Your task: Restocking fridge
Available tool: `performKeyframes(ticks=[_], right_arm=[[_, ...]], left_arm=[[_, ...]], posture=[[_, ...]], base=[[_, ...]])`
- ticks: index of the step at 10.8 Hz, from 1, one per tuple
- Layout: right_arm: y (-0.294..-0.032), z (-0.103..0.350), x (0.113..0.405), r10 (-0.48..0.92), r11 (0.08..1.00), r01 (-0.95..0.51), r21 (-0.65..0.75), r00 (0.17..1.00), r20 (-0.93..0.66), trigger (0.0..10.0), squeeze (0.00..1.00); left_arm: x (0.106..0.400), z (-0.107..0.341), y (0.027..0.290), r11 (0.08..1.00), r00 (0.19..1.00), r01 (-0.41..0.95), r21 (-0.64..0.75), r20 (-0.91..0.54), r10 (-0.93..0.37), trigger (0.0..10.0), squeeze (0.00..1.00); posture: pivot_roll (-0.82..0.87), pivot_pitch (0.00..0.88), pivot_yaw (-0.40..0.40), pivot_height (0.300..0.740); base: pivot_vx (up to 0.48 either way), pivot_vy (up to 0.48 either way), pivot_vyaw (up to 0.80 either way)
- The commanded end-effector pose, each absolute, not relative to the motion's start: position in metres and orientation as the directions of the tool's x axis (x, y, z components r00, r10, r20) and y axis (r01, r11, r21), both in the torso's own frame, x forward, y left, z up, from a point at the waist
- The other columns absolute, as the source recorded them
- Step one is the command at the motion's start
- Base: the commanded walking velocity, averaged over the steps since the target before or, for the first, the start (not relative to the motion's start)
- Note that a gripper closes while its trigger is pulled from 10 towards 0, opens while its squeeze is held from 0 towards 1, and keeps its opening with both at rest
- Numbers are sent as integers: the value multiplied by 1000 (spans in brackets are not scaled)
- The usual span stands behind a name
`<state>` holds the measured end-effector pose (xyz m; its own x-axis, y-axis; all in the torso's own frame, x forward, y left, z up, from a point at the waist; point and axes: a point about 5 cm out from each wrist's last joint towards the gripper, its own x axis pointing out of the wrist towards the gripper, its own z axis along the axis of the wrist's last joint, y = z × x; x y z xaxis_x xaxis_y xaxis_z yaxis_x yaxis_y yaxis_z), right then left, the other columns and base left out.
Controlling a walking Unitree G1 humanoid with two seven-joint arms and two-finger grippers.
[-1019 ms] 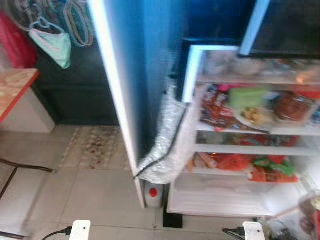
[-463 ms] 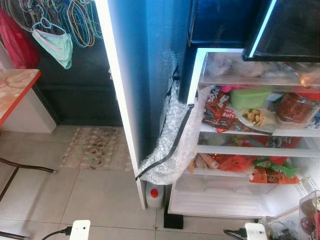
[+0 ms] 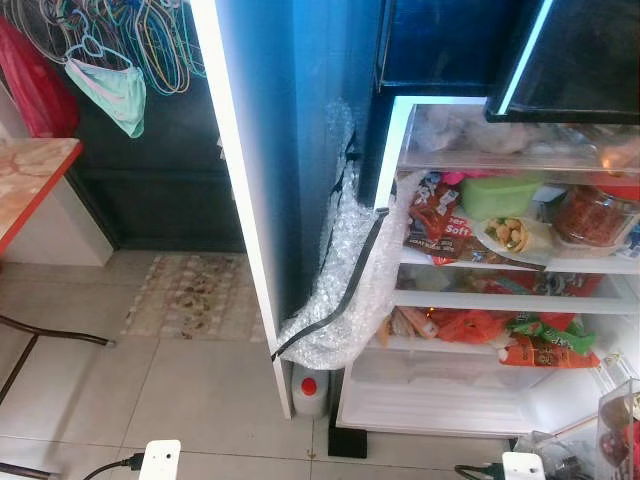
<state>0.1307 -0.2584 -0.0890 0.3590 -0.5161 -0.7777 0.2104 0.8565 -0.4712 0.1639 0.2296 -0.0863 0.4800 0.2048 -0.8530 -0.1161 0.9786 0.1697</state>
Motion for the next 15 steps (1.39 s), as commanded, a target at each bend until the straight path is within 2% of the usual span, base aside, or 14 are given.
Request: performKeyframes(ticks=[1,3,5,6,7,9,15], right_arm=[[-258,-89,129,-536,844,206,-495,348,-769,10000,0],[-258,-89,127,-574,819,223,-529,322,-753,10000,0],[-255,-92,122,-571,808,352,-473,268,-776,10000,0],[-281,-86,114,-605,768,427,-477,241,-759,10000,0],[-287,-85,111,-602,748,499,-438,230,-765,10000,0],[-299,-84,98,-624,716,524,-460,185,-760,10000,0],[-315,-83,72,-633,689,540,-483,123,-764,10000,0]], left_arm=[[157,-88,234,977,455,-117,180,-864,214,10000,0],[157,-88,234,977,455,-116,180,-865,213,10000,0],[157,-88,234,977,456,-119,178,-864,213,10000,0],[157,-88,234,977,458,-121,175,-864,212,10000,0],[157,-88,234,977,458,-119,175,-864,210,10000,0],[157,-88,234,977,458,-118,176,-864,210,10000,0],[159,-87,236,977,459,-111,183,-862,214,10000,0]], posture=[[-19,69,26,740],[-17,70,28,740],[-16,72,26,740],[-18,72,28,740],[-20,72,30,740],[-22,71,33,740],[-21,72,45,740]], base=[[0,0,0],[0,0,0],[0,0,0],[0,0,0],[0,0,0],[0,0,0],[0,0,0]])
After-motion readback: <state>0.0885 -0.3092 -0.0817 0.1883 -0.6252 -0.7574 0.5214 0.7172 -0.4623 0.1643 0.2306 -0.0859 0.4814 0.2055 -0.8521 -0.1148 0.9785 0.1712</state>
